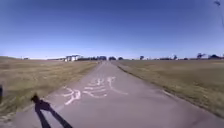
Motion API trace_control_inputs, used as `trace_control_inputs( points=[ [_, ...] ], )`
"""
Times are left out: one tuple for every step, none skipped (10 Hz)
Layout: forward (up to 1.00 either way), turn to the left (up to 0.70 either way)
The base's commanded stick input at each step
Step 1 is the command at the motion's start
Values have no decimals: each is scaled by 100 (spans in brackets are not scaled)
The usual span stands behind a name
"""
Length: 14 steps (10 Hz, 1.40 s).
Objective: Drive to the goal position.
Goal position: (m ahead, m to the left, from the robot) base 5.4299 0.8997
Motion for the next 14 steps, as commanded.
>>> trace_control_inputs(
  points=[
    [70,0],
    [70,0],
    [70,0],
    [70,0],
    [70,0],
    [70,0],
    [70,0],
    [70,0],
    [70,0],
    [70,0],
    [70,0],
    [70,0],
    [70,0],
    [70,0]
  ],
)
